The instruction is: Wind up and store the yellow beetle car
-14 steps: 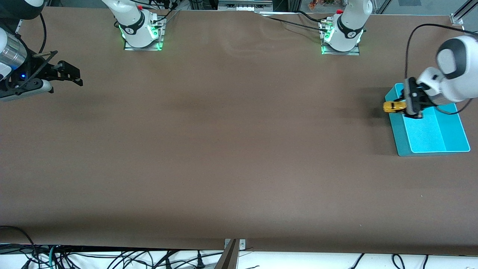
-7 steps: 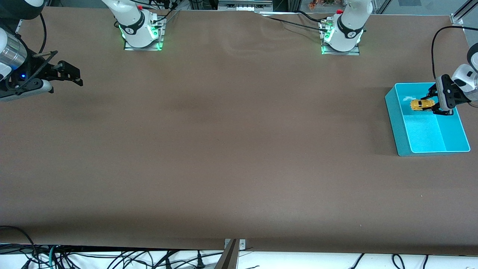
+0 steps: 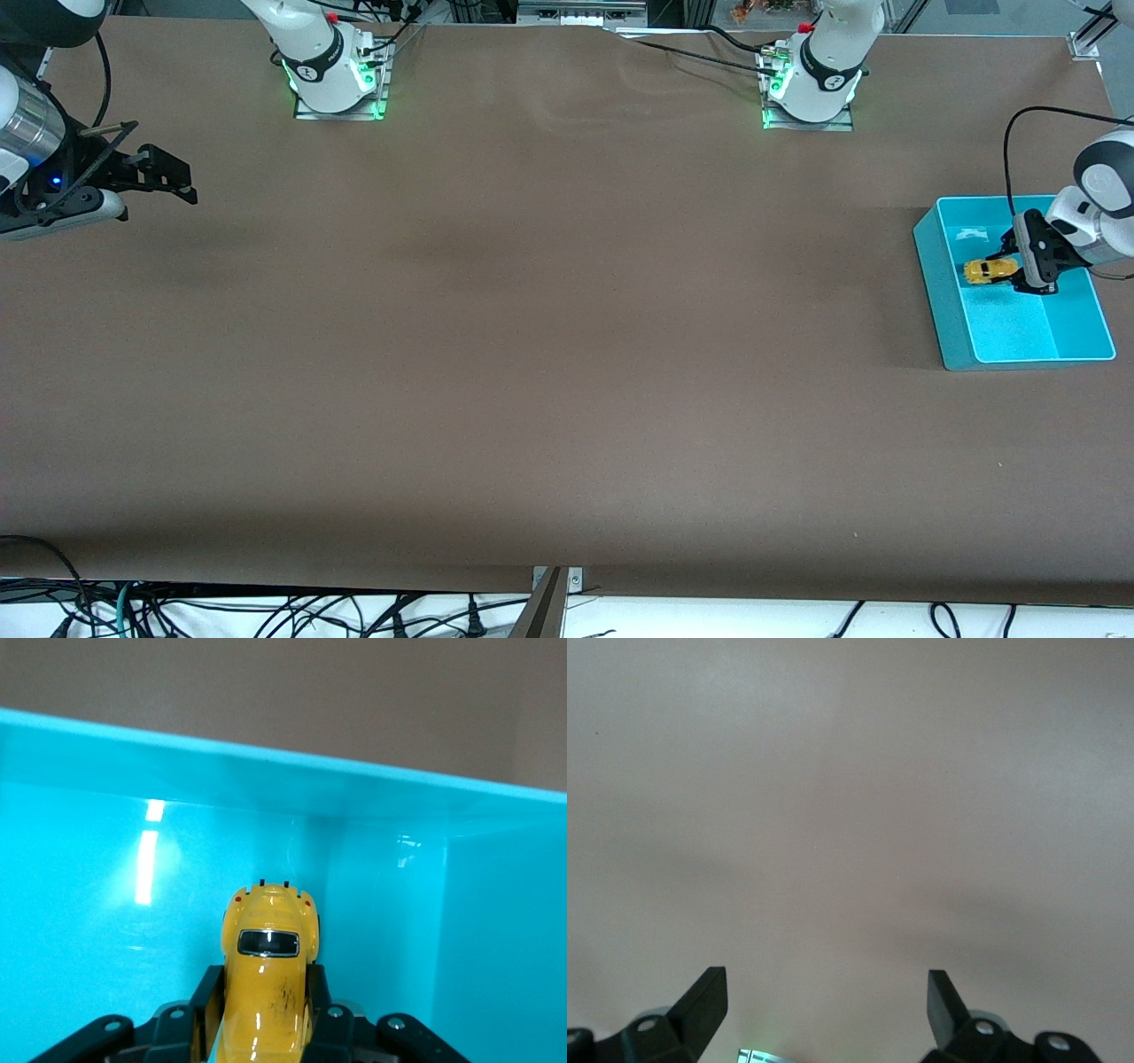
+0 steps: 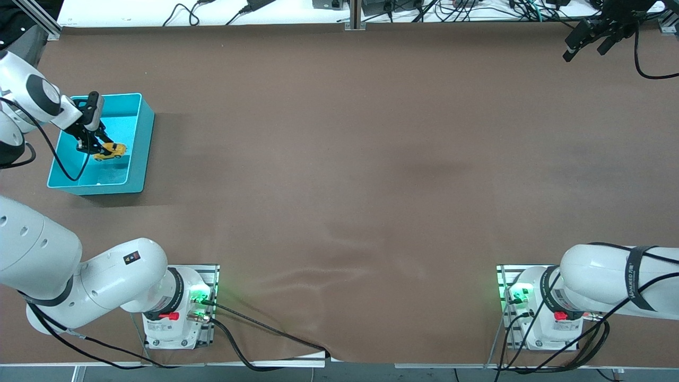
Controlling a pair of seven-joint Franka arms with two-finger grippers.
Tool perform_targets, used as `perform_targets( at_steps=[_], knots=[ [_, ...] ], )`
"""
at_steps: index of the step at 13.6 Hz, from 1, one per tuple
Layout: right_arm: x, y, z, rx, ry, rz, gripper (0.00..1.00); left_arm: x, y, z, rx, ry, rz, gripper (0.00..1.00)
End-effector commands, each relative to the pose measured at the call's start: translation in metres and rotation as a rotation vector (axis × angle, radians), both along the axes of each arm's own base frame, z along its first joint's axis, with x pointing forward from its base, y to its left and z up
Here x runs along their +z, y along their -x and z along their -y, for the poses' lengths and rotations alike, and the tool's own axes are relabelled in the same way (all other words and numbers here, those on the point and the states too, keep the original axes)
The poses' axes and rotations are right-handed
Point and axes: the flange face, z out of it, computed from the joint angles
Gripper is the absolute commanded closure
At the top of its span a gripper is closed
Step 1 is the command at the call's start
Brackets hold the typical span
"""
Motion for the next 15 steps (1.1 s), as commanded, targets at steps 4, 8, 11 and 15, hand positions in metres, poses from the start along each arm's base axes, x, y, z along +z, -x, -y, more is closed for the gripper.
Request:
perform_targets(
  at_steps=[4,8,11,15],
  knots=[
    [0.0,0.003,-0.001,-0.012,-0.005,0.001,0.0,-0.026,-0.008,-0.006,-0.015,-0.015,0.024,1.0],
    [0.004,0.002,-0.007,-0.006,-0.009,0.009,0.0,-0.025,-0.011,-0.003,-0.019,-0.017,0.027,0.61],
    [0.008,0.003,-0.018,0.012,-0.007,0.019,0.0,-0.018,-0.014,-0.003,-0.019,-0.022,0.034,0.0],
    [0.02,0.004,-0.022,-0.03,0.004,0.021,0.0,0.015,-0.025,0.004,0.009,0.009,-0.016,0.0]
  ],
)
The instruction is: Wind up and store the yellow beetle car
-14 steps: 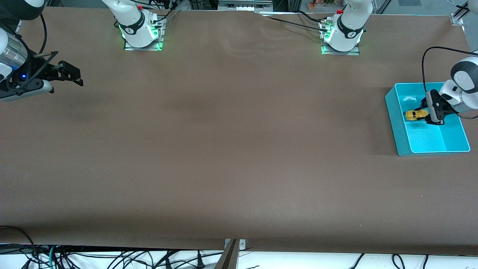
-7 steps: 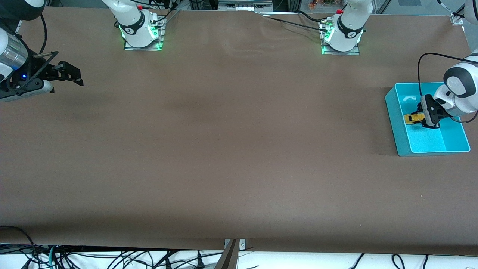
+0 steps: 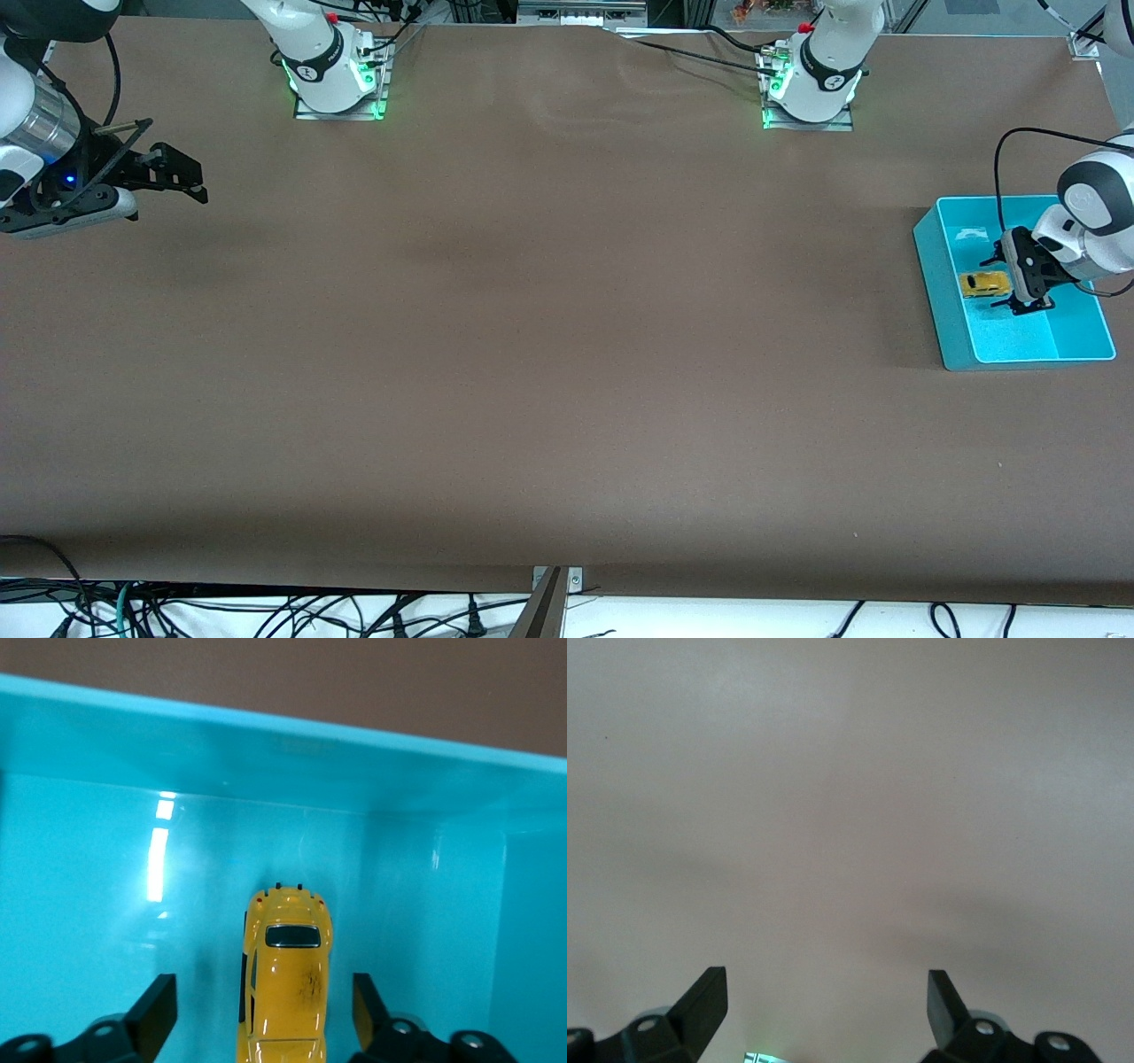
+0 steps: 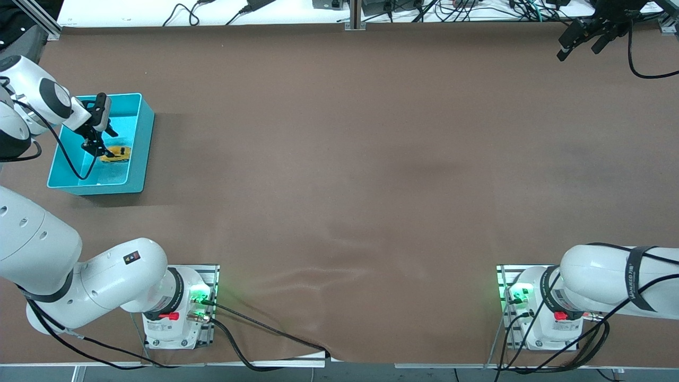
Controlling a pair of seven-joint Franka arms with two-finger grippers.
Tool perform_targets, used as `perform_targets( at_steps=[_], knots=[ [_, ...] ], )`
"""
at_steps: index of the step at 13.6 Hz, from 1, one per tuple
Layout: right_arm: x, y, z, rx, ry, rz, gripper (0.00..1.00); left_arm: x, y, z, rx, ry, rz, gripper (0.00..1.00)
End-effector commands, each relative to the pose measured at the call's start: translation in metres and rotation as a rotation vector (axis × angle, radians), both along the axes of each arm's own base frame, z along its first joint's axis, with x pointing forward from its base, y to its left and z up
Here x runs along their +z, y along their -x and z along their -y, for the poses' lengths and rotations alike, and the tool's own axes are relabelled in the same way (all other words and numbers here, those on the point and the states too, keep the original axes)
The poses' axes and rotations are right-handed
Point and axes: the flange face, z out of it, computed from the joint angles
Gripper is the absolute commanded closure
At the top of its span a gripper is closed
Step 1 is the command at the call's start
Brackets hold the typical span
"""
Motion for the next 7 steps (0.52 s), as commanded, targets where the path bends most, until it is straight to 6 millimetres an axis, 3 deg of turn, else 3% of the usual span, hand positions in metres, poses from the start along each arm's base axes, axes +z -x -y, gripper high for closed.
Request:
perform_targets(
  at_steps=[1,5,7],
  knots=[
    [0.02,0.003,-0.006,-0.033,-0.002,0.018,0.0,0.041,-0.013,0.006,0.021,0.028,-0.053,0.0],
    [0.027,0.003,-0.018,-0.088,0.004,0.029,0.0,0.075,-0.023,0.026,0.139,0.04,-0.137,0.0],
    [0.026,0.005,-0.017,-0.095,0.006,0.011,0.0,0.09,-0.032,0.051,0.222,0.023,-0.156,0.0]
  ],
)
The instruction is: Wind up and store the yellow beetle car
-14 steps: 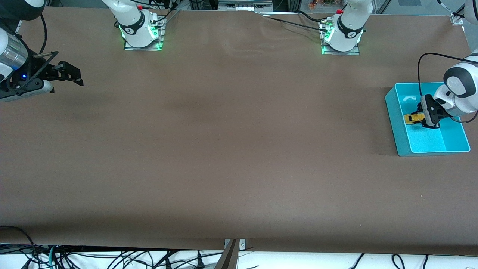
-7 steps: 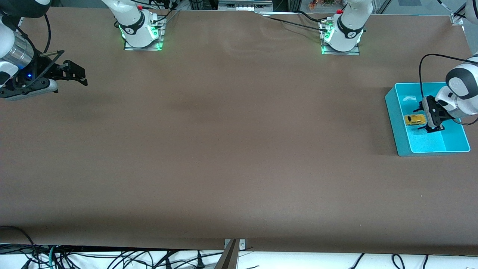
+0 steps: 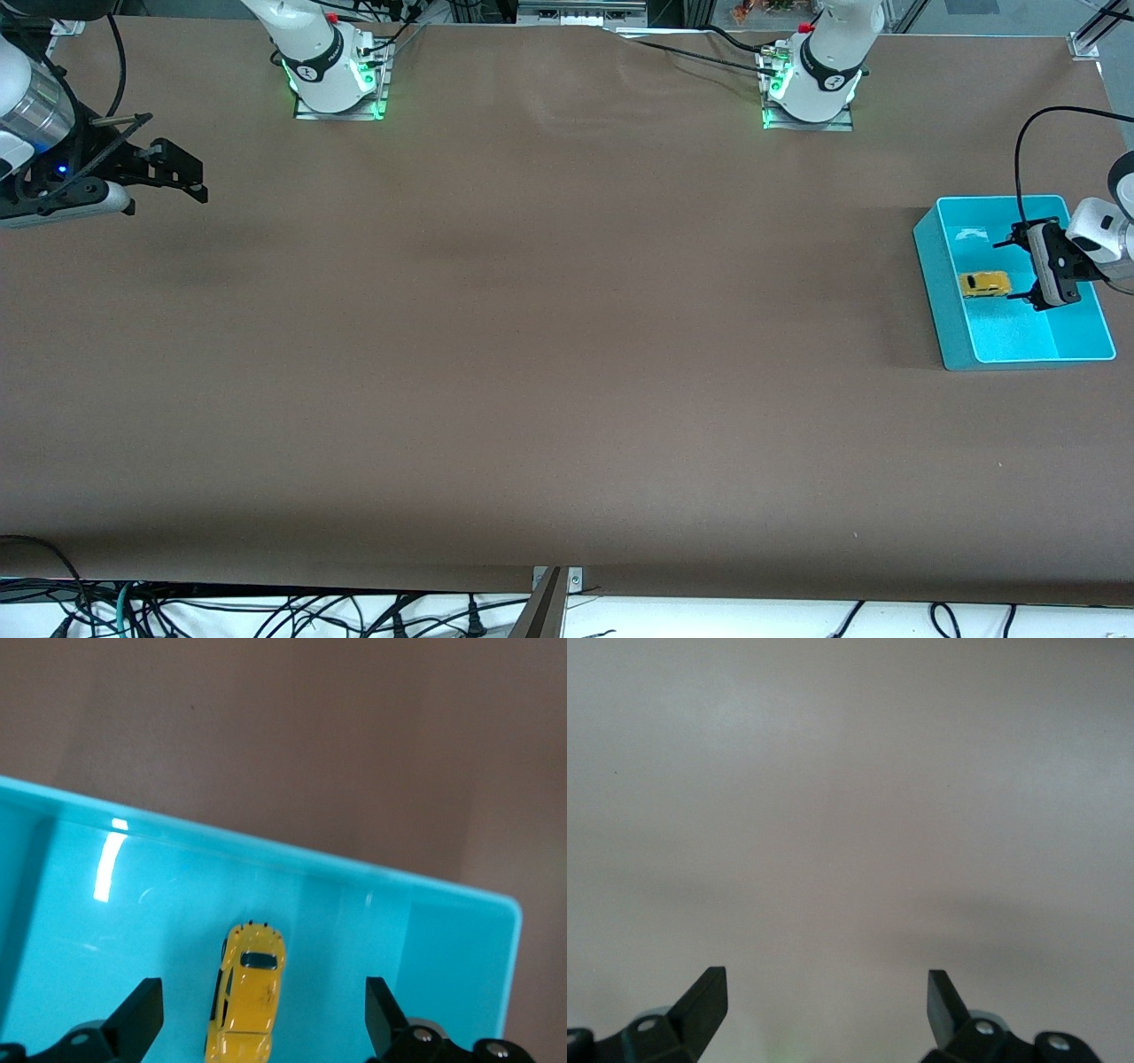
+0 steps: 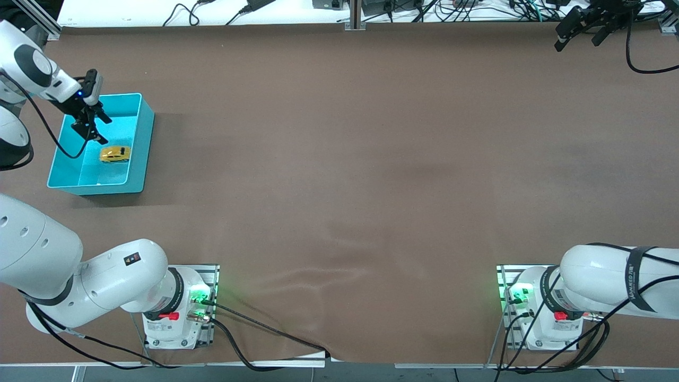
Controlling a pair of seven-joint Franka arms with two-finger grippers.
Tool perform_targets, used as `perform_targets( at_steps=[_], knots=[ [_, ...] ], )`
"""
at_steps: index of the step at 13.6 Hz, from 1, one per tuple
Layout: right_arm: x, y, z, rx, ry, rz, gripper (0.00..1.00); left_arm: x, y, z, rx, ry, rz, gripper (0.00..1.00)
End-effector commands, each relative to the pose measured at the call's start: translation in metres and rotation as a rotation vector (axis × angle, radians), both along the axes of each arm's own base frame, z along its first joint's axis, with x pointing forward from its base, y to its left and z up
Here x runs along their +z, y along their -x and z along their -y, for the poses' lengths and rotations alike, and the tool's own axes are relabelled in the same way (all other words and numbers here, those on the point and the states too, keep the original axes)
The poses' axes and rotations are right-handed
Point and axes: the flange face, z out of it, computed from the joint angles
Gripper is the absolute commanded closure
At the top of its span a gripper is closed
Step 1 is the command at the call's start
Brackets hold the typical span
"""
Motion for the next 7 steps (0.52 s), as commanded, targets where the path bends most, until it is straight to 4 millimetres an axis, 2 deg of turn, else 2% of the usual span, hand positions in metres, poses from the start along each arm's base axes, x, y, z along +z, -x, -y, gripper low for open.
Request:
perform_targets(
  at_steps=[1,4,7],
  knots=[
    [0.005,0.004,-0.001,-0.023,-0.004,-0.021,0.0,0.025,-0.012,0.04,0.089,-0.029,-0.038,0.0],
    [0.006,0.004,-0.002,-0.017,-0.002,-0.021,0.0,0.058,-0.04,0.105,0.171,-0.013,-0.012,0.0],
    [0.005,0.004,-0.009,-0.006,-0.001,-0.023,0.0,0.1,-0.072,0.159,0.249,-0.028,-0.011,0.0]
  ],
)
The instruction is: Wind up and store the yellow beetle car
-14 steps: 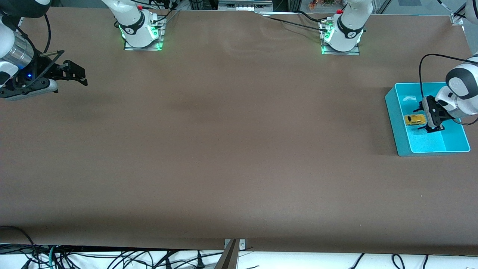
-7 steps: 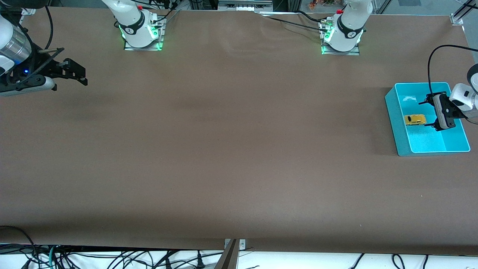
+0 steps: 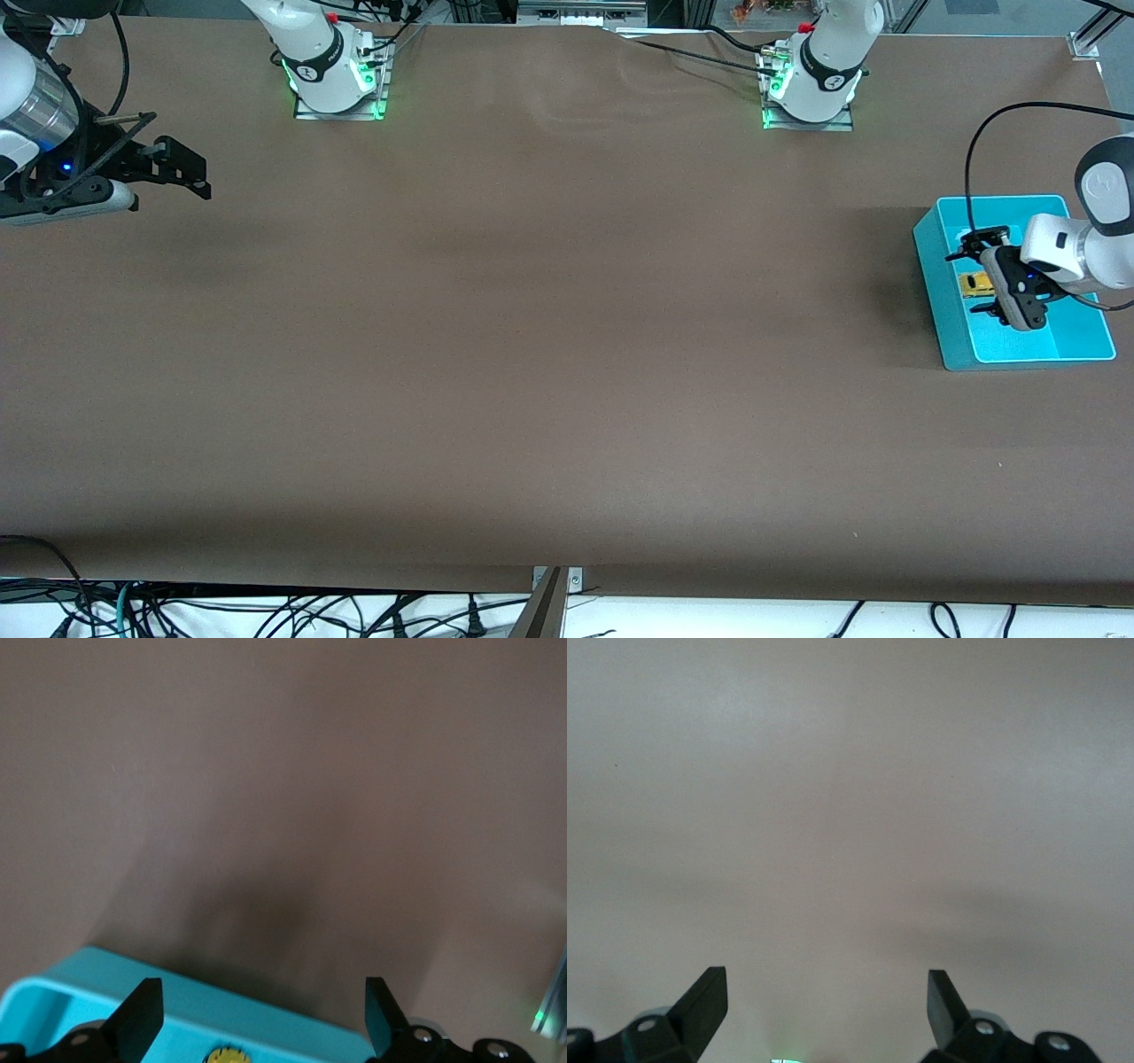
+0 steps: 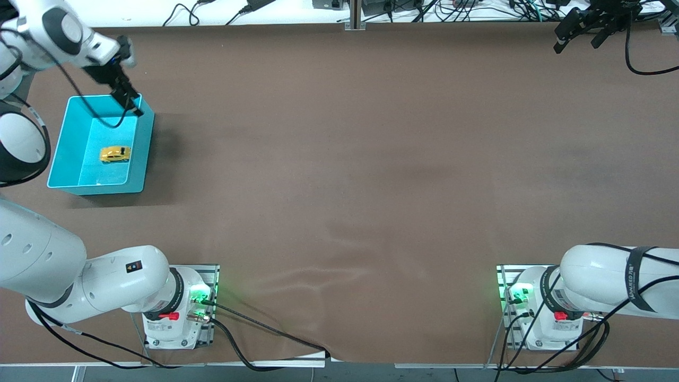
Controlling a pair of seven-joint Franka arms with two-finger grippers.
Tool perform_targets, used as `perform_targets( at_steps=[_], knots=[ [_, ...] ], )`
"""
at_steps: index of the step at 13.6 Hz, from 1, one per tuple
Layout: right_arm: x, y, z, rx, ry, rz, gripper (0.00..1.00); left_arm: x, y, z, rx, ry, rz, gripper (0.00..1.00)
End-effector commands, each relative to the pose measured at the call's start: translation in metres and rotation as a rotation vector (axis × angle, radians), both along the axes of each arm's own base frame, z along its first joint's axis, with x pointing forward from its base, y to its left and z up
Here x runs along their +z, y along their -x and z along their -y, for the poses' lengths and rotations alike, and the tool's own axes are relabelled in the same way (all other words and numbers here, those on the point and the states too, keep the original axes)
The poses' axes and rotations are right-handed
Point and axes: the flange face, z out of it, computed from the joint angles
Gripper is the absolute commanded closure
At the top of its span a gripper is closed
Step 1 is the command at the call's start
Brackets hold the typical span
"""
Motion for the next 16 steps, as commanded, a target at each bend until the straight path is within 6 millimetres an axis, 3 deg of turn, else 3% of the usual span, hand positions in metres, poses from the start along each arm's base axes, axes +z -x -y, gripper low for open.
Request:
perform_targets(
  at_steps=[1,5,8,10,11,13,14,16],
  knots=[
    [0.005,0.001,-0.005,-0.009,-0.003,-0.009,0.0,0.043,-0.026,0.044,0.066,-0.005,0.021,0.0],
    [0.005,0.001,-0.013,0.013,0.0,-0.008,0.0,0.104,-0.057,0.101,0.01,-0.017,0.143,0.0],
    [0.005,0.001,-0.013,0.011,-0.001,-0.008,0.0,0.155,-0.071,0.109,-0.003,-0.018,0.26,0.0],
    [0.004,0.001,-0.013,0.01,-0.002,-0.011,0.0,0.168,-0.074,0.122,-0.012,-0.016,0.302,0.0],
    [0.004,0.001,-0.013,0.01,-0.002,-0.012,0.0,0.172,-0.075,0.13,0.035,-0.02,0.31,0.0],
    [0.004,0.001,-0.013,0.011,-0.002,-0.012,0.0,0.182,-0.072,0.13,0.327,-0.038,0.272,0.0],
    [0.004,0.001,-0.013,0.01,-0.002,-0.012,0.0,0.197,-0.065,0.134,0.491,-0.043,0.258,0.0],
    [0.002,0.001,-0.013,0.008,-0.002,-0.015,0.0,0.206,-0.054,0.153,0.712,-0.081,0.182,0.0]
  ],
)
